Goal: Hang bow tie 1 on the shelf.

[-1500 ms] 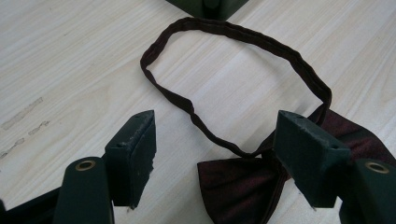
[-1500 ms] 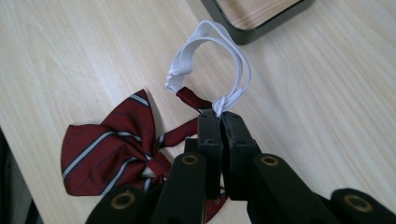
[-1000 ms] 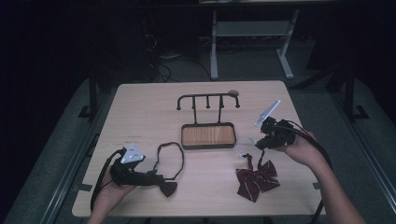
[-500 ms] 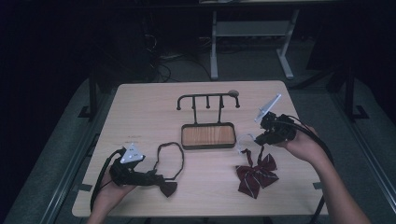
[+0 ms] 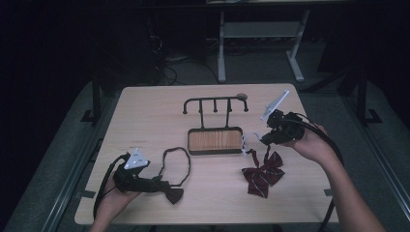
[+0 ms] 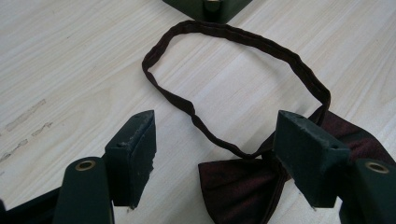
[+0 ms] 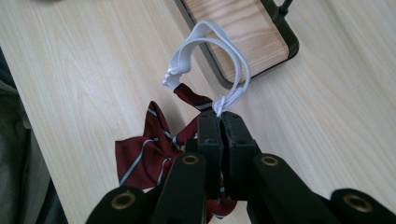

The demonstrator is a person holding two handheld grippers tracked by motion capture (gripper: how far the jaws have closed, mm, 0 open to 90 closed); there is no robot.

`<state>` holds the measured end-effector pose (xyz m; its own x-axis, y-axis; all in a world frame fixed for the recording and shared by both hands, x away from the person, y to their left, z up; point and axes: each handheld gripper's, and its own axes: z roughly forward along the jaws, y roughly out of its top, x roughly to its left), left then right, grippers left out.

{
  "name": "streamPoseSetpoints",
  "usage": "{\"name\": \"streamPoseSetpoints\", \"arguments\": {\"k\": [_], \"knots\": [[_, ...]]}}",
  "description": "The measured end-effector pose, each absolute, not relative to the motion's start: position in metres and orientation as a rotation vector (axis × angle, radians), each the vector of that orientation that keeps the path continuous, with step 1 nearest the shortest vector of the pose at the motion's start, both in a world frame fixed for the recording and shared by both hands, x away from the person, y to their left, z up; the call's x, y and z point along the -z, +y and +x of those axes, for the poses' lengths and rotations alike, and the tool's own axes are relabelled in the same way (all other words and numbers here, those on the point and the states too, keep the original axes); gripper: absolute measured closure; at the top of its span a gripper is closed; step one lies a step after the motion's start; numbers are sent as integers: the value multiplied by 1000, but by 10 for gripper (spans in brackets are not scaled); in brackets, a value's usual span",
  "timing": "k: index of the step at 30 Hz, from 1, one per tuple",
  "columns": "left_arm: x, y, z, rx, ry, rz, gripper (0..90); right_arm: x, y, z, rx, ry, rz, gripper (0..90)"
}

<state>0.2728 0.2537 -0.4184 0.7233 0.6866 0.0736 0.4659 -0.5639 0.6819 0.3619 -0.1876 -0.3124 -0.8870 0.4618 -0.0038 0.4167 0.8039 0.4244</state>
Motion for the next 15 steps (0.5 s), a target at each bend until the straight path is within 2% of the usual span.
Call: {"name": "streamPoseSetpoints", "arguments": {"k": [15], "knots": [[419,254,275,-424,865,2265,302,294,-179,368,-650,2869,669,871]]}}
